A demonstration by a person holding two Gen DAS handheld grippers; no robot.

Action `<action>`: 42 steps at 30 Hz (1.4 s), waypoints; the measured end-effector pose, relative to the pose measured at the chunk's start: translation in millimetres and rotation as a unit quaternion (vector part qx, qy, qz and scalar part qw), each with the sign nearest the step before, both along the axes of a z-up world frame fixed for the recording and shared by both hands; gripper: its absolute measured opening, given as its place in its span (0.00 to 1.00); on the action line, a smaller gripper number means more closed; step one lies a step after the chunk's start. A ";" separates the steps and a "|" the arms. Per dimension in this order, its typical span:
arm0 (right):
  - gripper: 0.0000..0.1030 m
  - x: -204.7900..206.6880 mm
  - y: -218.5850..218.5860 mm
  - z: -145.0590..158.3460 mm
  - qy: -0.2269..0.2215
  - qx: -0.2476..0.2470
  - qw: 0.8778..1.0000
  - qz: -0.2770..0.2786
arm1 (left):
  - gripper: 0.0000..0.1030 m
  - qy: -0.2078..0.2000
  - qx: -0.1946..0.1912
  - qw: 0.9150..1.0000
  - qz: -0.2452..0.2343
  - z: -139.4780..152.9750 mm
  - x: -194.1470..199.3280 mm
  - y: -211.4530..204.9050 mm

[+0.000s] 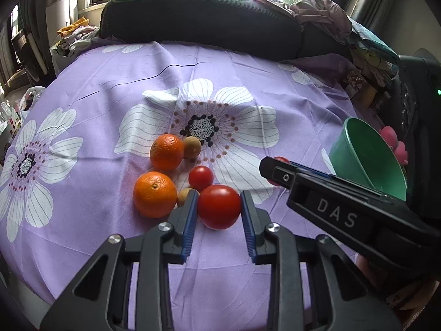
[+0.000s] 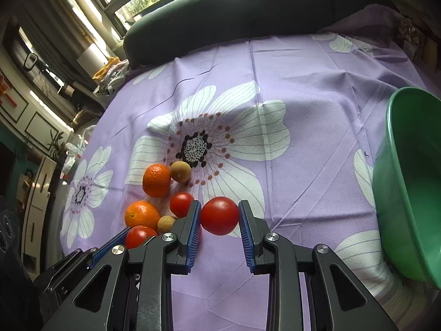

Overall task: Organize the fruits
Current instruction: 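Carry the red tomato into the green bowl and release it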

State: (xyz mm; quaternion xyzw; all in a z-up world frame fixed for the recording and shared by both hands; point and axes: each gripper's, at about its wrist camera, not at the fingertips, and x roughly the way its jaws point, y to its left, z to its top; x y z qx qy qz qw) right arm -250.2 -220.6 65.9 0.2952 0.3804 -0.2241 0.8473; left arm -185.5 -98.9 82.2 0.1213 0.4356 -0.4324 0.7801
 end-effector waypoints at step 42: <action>0.29 -171.5 -83.1 72.5 -0.110 -0.084 0.964 -0.225 | 0.30 -0.002 -0.068 0.991 -0.118 48.5 -97.3 -128.2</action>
